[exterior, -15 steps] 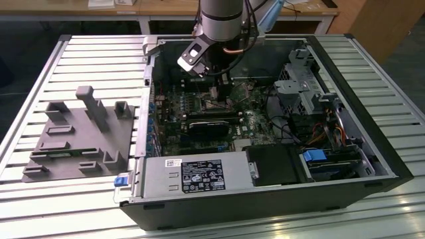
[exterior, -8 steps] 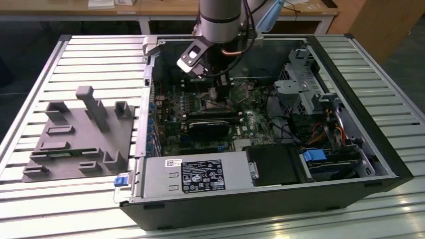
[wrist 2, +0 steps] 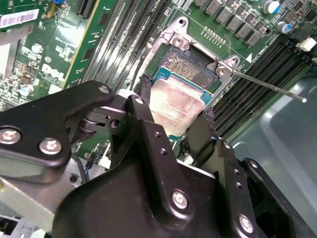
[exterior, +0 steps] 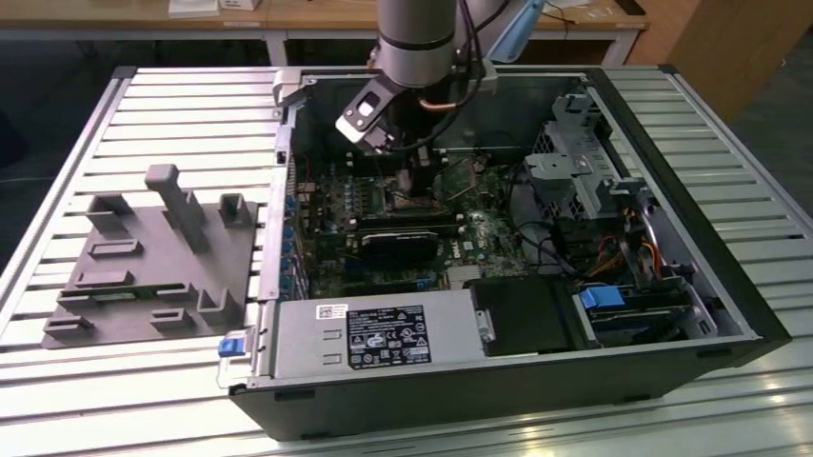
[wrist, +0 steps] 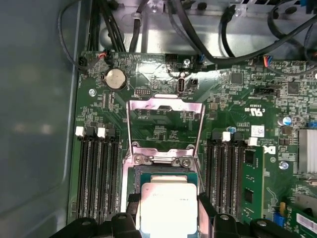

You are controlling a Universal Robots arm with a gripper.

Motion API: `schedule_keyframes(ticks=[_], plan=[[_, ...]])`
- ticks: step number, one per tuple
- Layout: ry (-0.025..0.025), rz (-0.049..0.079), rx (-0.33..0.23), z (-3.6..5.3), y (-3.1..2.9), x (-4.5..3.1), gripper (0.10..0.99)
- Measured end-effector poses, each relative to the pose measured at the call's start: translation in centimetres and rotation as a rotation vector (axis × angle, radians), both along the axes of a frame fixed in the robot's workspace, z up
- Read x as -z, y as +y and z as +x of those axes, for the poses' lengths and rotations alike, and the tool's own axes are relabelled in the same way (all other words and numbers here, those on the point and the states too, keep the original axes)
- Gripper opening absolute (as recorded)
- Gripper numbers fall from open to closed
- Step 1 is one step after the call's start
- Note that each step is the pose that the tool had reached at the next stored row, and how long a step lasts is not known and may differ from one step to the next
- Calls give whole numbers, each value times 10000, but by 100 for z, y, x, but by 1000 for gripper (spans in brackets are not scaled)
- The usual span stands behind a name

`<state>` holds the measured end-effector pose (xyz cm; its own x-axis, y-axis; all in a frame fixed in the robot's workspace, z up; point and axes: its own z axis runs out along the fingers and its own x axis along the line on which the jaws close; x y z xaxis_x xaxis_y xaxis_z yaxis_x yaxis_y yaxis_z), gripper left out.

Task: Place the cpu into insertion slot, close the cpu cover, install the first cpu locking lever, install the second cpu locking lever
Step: 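Place the cpu into insertion slot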

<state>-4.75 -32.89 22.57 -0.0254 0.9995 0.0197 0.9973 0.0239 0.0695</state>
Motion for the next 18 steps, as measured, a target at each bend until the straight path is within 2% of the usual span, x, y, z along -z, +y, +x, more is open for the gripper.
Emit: schedule_keyframes(ticks=[13,18], plan=[[0,0,5,-20,30,163,541],[2,-2,25,-20,30,192,541]])
